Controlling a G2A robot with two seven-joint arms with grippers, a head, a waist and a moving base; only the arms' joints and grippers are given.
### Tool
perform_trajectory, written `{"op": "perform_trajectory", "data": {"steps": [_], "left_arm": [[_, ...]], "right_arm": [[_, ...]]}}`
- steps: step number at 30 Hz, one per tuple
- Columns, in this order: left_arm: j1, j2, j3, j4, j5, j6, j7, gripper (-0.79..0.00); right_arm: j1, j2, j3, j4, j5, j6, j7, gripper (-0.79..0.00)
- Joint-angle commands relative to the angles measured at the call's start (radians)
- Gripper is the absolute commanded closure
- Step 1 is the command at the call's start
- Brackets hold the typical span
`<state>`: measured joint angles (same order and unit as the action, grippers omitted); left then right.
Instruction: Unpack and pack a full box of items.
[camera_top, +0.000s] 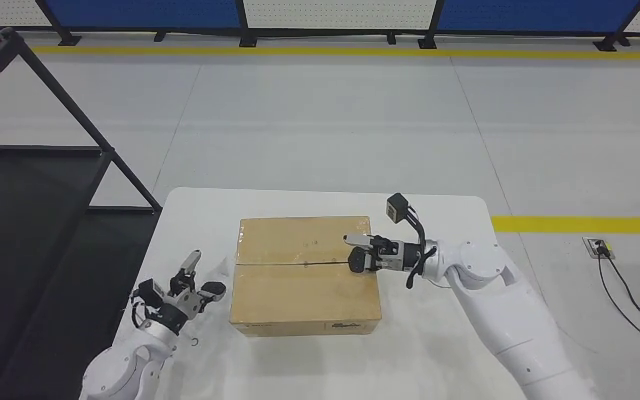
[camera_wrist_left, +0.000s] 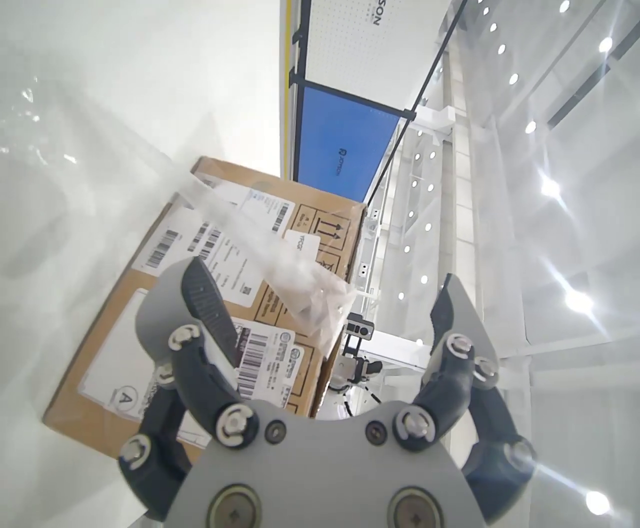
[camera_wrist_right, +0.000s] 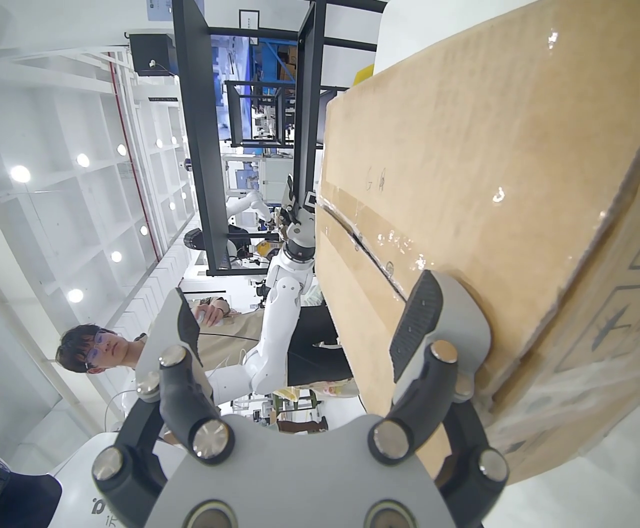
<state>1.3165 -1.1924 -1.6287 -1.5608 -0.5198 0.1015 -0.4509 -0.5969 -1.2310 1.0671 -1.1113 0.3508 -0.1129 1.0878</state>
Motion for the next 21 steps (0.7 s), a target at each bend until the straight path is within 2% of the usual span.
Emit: {"op": "perform_trajectory", "data": {"steps": [1,5,8,14,21], "left_arm": [[0.001,0.000,0.008,-0.008,0.010,0.004,0.001,-0.785],[-0.004,-0.003,0.025,-0.014,-0.003,0.023,0.025,-0.785],[-0.025,-0.008,0.048,-0.006,-0.001,0.029,0.083,-0.785],[-0.121,-0.024,0.097,0.076,-0.088,0.066,0.158,-0.785],[-0.214,-0.035,0.122,0.155,-0.134,0.039,0.201,-0.785]], "right_arm": [[0.000,0.000,-0.002,-0.002,0.000,0.002,0.000,-0.785],[0.001,0.000,-0.003,-0.001,0.000,0.005,0.000,-0.785],[0.002,0.000,-0.004,0.000,0.001,0.004,0.000,-0.785],[-0.003,0.002,0.001,0.002,0.001,-0.002,0.003,-0.785],[-0.014,0.007,0.013,-0.010,0.000,0.002,0.001,-0.785]]}}
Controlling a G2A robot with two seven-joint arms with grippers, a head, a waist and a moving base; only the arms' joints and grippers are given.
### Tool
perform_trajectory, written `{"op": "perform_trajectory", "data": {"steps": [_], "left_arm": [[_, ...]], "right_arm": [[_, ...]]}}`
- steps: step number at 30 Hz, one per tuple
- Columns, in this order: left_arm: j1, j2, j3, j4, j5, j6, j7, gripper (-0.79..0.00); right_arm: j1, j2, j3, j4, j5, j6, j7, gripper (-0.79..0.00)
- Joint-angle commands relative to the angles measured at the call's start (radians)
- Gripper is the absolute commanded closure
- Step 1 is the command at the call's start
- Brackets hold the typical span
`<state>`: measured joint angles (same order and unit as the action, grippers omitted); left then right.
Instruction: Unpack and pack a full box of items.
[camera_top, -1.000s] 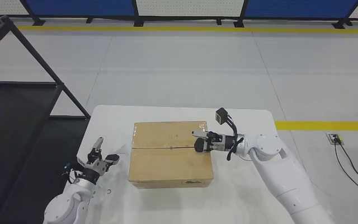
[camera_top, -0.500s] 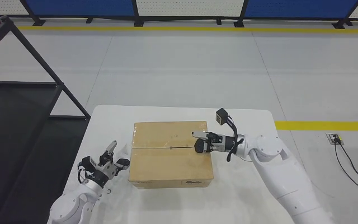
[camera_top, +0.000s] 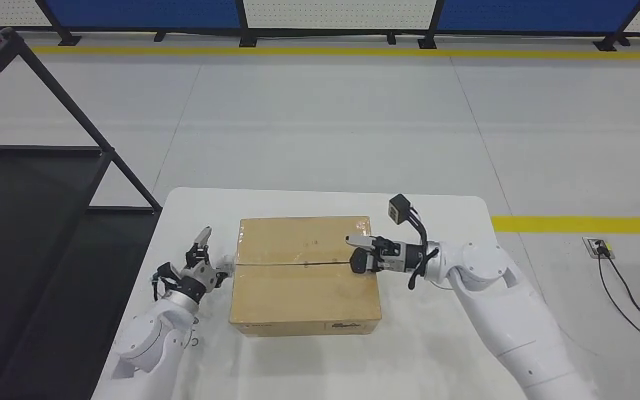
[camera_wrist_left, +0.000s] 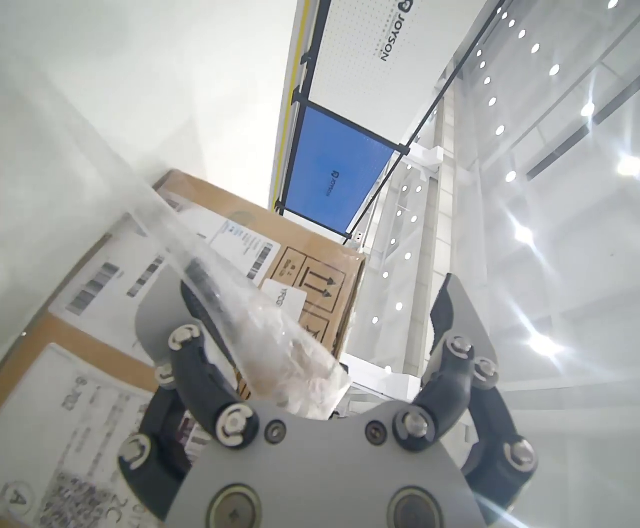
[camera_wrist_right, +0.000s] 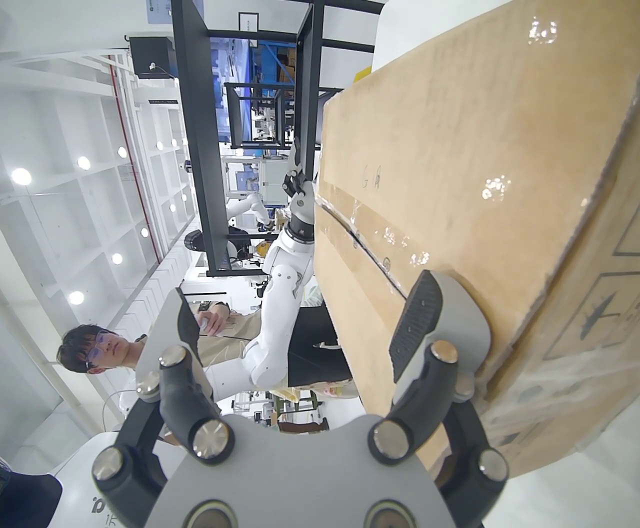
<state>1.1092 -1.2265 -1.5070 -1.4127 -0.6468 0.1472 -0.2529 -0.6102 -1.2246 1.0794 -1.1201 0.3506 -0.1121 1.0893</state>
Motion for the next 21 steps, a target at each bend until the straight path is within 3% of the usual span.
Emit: {"op": "perform_trajectory", "data": {"steps": [1,6,21], "left_arm": [[-0.014,-0.002,-0.002,0.013,-0.017,-0.017,0.007,-0.785],[-0.012,-0.004,-0.033,0.015,-0.059,-0.074,0.028,-0.785],[0.095,-0.001,-0.130,-0.100,-0.036,-0.225,0.099,-0.785]], "right_arm": [[-0.002,0.001,0.001,-0.003,-0.002,0.002,-0.001,-0.785],[-0.005,0.002,0.002,-0.009,-0.005,0.005,-0.002,-0.785],[0.028,-0.007,-0.022,0.026,0.007,0.003,0.000,-0.785]]}}
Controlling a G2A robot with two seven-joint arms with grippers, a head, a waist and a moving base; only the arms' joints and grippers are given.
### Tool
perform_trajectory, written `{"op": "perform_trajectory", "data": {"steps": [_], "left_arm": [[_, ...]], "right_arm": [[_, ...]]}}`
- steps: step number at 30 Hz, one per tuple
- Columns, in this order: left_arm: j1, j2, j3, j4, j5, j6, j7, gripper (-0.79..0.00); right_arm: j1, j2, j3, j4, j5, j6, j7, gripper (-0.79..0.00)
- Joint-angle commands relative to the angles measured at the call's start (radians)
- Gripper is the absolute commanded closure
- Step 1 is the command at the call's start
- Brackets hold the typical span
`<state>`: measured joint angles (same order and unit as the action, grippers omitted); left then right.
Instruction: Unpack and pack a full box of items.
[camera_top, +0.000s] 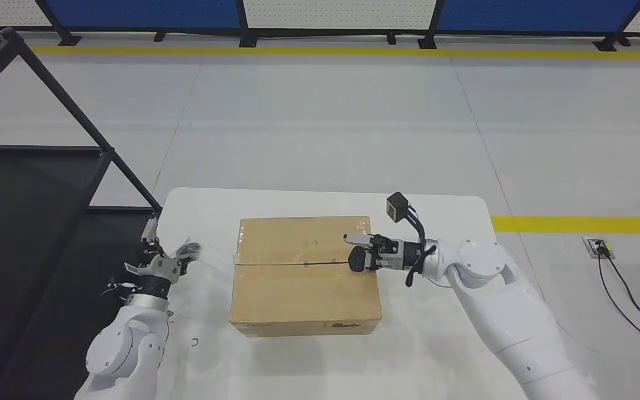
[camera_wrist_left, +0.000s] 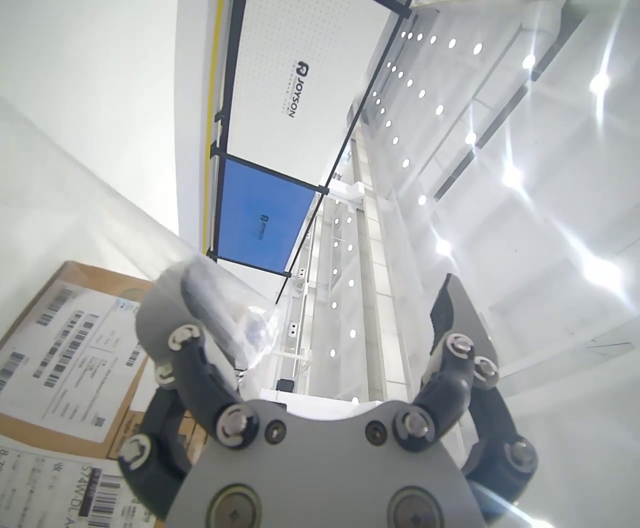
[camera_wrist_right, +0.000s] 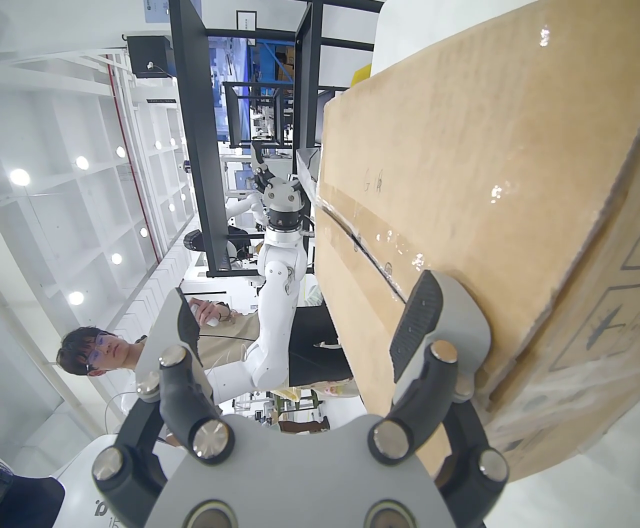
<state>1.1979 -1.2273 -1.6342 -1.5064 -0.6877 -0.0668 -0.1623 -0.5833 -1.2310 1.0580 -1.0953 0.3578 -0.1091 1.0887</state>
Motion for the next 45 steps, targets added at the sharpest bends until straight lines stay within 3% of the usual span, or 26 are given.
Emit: {"op": "perform_trajectory", "data": {"steps": [1,8,23,34,45], "left_arm": [[0.015,-0.001,-0.006,-0.015,0.011,-0.025,0.017,-0.785],[0.062,-0.005,-0.031,-0.083,0.041,-0.100,0.074,-0.785],[0.121,-0.008,-0.040,-0.331,0.147,-0.105,0.109,-0.785],[0.124,-0.014,0.053,-0.488,0.273,-0.037,0.112,-0.785],[0.056,-0.022,0.203,-0.528,0.437,0.074,0.094,-0.785]], "right_arm": [[0.002,-0.001,-0.002,0.003,0.000,0.000,0.001,-0.785],[0.009,-0.002,-0.006,0.012,-0.005,0.003,-0.014,-0.785],[0.004,0.001,0.006,0.018,-0.007,0.000,-0.025,-0.785],[-0.020,0.011,0.029,-0.006,-0.015,0.012,-0.027,-0.785],[-0.064,0.026,0.071,-0.048,-0.011,0.007,-0.026,-0.785]]}}
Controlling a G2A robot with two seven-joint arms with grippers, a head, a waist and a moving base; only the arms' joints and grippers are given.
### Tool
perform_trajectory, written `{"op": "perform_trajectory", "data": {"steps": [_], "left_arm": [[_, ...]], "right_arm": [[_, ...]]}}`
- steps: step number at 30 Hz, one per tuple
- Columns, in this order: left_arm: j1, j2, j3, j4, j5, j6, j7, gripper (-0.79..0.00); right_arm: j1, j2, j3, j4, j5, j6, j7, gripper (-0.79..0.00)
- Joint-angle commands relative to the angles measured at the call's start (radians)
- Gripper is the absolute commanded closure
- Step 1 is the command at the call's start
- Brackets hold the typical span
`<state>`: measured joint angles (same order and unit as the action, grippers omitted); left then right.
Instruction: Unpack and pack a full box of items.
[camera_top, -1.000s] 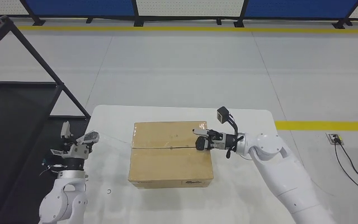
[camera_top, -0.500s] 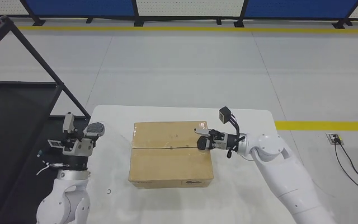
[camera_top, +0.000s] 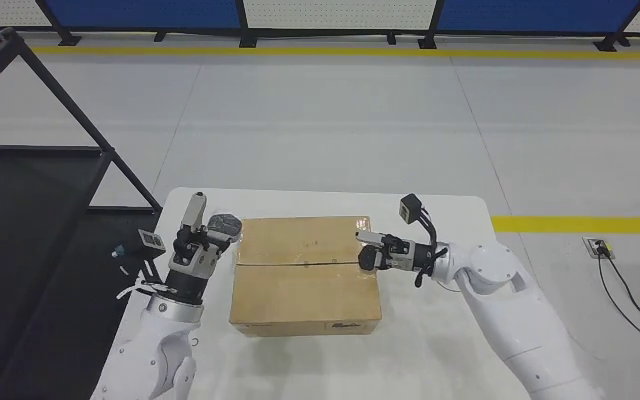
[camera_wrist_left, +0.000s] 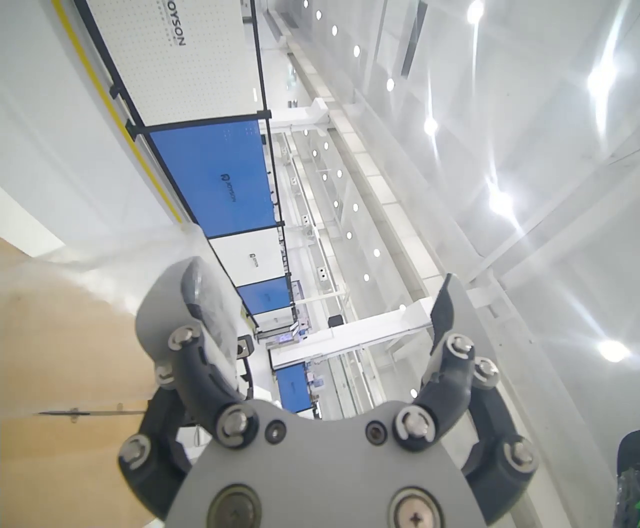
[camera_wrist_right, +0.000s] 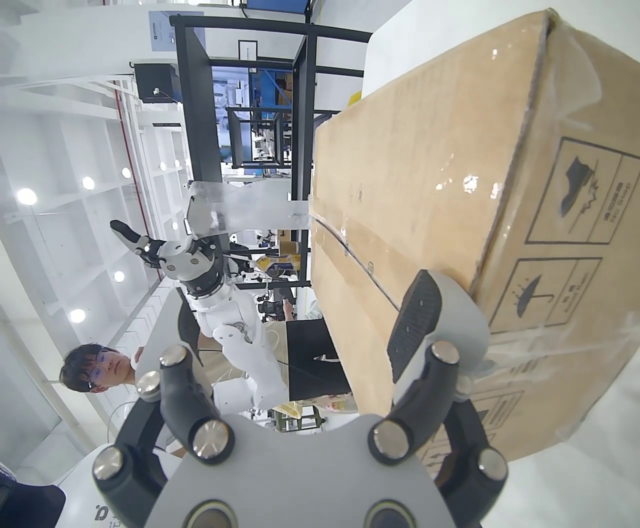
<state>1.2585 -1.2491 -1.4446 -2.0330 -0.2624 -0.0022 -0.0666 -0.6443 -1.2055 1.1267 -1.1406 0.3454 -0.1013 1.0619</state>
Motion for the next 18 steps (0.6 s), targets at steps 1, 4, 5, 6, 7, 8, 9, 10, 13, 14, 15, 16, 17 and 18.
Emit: {"op": "perform_trajectory", "data": {"steps": [1,4,5,6,7,8,9,10,13,14,15,16,17,18], "left_arm": [[-0.011,-0.002,0.027,-0.001,0.027,0.019,-0.004,-0.785],[-0.030,-0.004,0.067,0.003,0.065,0.047,-0.012,-0.785],[-0.036,-0.005,0.079,0.005,0.080,0.055,-0.014,-0.785],[-0.042,-0.006,0.092,0.007,0.092,0.061,-0.016,-0.785],[-0.047,-0.008,0.103,0.009,0.103,0.067,-0.014,-0.785],[-0.052,-0.009,0.115,0.012,0.113,0.073,-0.019,-0.785],[-0.058,-0.010,0.126,0.016,0.121,0.081,-0.021,-0.785],[-0.064,-0.011,0.136,0.019,0.130,0.087,-0.021,-0.785],[-0.080,-0.015,0.167,0.033,0.153,0.101,-0.026,-0.785],[-0.086,-0.016,0.177,0.039,0.164,0.105,-0.028,-0.785],[-0.091,-0.017,0.186,0.045,0.170,0.110,-0.029,-0.785],[-0.096,-0.019,0.196,0.050,0.178,0.113,-0.028,-0.785],[-0.101,-0.020,0.206,0.057,0.186,0.117,-0.030,-0.785],[-0.105,-0.021,0.215,0.062,0.193,0.120,-0.031,-0.785]], "right_arm": [[-0.007,0.002,0.006,-0.008,0.004,-0.003,0.005,-0.785],[-0.016,0.006,0.012,-0.017,0.005,-0.004,0.010,-0.785],[-0.018,0.006,0.014,-0.019,0.004,-0.004,0.010,-0.785],[-0.020,0.007,0.015,-0.021,0.004,-0.004,0.010,-0.785],[-0.022,0.008,0.016,-0.022,0.006,-0.004,0.010,-0.785],[-0.023,0.008,0.017,-0.022,0.007,-0.004,0.011,-0.785],[-0.024,0.009,0.018,-0.023,0.006,-0.004,0.011,-0.785],[-0.025,0.009,0.018,-0.023,0.008,-0.004,0.013,-0.785],[-0.027,0.010,0.021,-0.022,0.014,-0.009,0.013,-0.785],[-0.028,0.010,0.023,-0.023,0.018,-0.014,0.013,-0.785],[-0.031,0.011,0.028,-0.023,0.024,-0.022,0.010,-0.785],[-0.034,0.012,0.032,-0.024,0.027,-0.029,0.007,-0.785],[-0.038,0.013,0.037,-0.025,0.031,-0.033,0.008,-0.785],[-0.041,0.015,0.043,-0.027,0.033,-0.037,0.007,-0.785]]}}
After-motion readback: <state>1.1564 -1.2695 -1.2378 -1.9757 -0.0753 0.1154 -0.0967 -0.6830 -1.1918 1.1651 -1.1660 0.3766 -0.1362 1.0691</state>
